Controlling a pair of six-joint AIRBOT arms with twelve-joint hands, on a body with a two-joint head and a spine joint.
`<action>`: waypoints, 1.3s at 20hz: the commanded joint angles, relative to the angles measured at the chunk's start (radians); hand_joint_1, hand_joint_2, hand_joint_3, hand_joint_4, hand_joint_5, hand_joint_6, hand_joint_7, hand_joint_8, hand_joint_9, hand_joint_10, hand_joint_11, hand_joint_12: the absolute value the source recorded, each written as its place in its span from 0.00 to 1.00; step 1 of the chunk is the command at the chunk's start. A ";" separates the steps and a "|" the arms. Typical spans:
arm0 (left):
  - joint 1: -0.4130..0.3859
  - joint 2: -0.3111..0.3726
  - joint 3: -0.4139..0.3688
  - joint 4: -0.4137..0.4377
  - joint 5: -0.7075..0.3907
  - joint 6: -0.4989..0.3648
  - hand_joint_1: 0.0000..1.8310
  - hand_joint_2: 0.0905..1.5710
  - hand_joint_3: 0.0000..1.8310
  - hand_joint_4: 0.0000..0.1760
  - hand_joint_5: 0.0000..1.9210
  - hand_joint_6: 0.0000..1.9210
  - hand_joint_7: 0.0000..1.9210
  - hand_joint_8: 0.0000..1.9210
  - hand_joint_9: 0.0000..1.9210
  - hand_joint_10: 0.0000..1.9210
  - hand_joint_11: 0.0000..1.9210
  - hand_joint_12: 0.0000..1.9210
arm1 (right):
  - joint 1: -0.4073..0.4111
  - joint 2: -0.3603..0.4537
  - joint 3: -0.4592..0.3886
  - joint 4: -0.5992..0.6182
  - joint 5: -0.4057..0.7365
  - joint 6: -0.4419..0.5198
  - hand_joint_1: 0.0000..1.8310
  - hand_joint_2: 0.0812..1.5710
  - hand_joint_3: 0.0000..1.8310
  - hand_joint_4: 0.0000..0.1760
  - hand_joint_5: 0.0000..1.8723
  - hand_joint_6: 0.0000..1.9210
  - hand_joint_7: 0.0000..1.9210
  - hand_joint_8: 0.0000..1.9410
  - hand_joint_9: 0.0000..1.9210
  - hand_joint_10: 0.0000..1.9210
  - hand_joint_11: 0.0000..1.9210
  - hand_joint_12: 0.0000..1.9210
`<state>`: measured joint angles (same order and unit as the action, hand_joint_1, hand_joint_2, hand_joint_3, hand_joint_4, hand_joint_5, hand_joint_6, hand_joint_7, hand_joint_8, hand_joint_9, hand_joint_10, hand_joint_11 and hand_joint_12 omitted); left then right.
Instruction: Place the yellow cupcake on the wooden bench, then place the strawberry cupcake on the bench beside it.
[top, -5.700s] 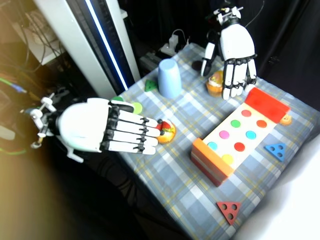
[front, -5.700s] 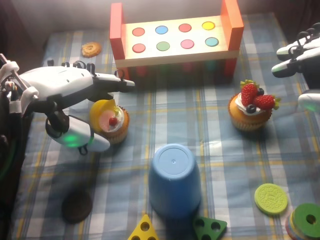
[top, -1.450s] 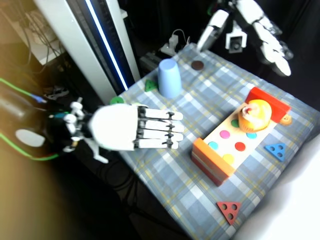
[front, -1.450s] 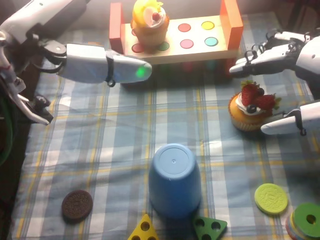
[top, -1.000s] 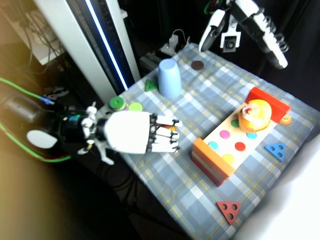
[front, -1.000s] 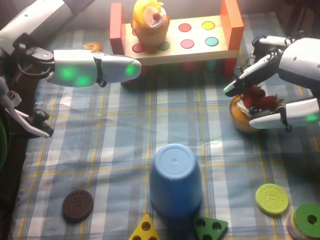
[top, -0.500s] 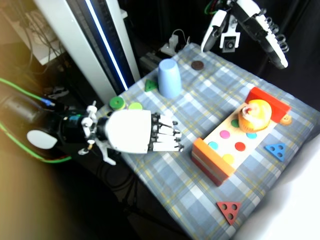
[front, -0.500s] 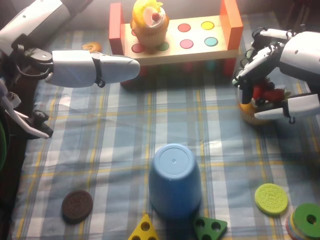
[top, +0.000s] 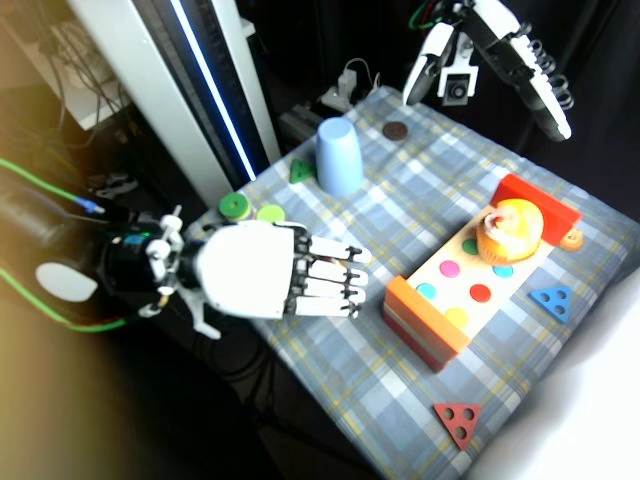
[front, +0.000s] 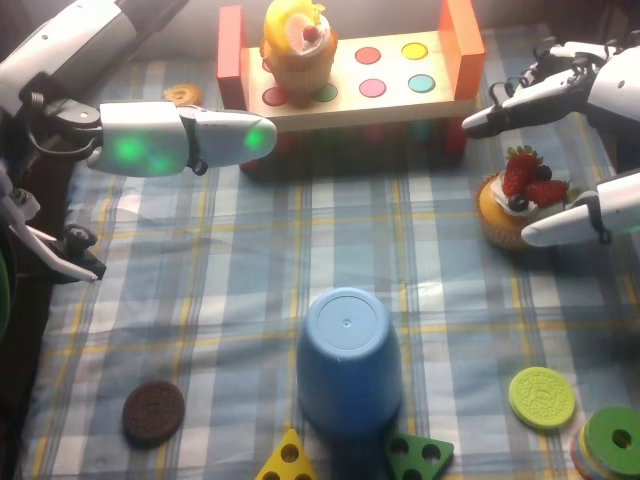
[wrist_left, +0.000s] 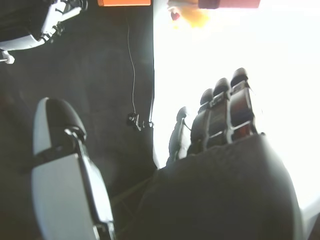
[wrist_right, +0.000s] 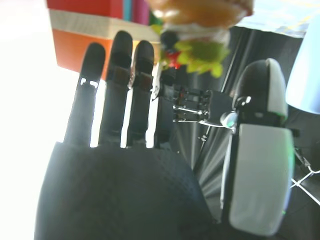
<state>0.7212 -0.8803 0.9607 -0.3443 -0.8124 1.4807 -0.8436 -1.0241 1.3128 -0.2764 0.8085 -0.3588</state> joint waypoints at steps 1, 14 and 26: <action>-0.006 0.009 0.002 0.012 -0.126 -0.014 0.47 0.49 0.00 1.00 0.00 0.00 0.00 0.00 0.00 0.00 0.00 0.00 | 0.008 0.004 0.003 0.034 0.094 0.004 0.56 0.53 0.00 0.32 0.31 0.00 0.34 0.00 0.33 0.00 0.10 0.52; -0.003 0.008 0.001 0.012 -0.126 -0.015 0.46 0.50 0.00 1.00 0.00 0.00 0.00 0.00 0.00 0.00 0.00 0.00 | 0.003 -0.005 0.013 -0.010 0.025 0.004 0.61 0.55 0.00 0.25 0.39 0.01 0.39 0.39 0.28 0.70 0.19 0.96; 0.003 0.008 0.001 0.005 -0.124 -0.015 0.45 0.50 0.00 1.00 0.00 0.00 0.00 0.00 0.00 0.00 0.00 0.00 | 0.012 -0.007 0.011 -0.014 0.072 0.010 0.69 0.66 0.00 0.00 0.65 0.22 0.53 0.55 0.36 0.55 0.16 0.86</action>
<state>0.7303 -0.8803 0.9607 -0.3519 -0.8169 1.4754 -0.8452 -1.0309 1.3220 -0.3130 0.7708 -0.3515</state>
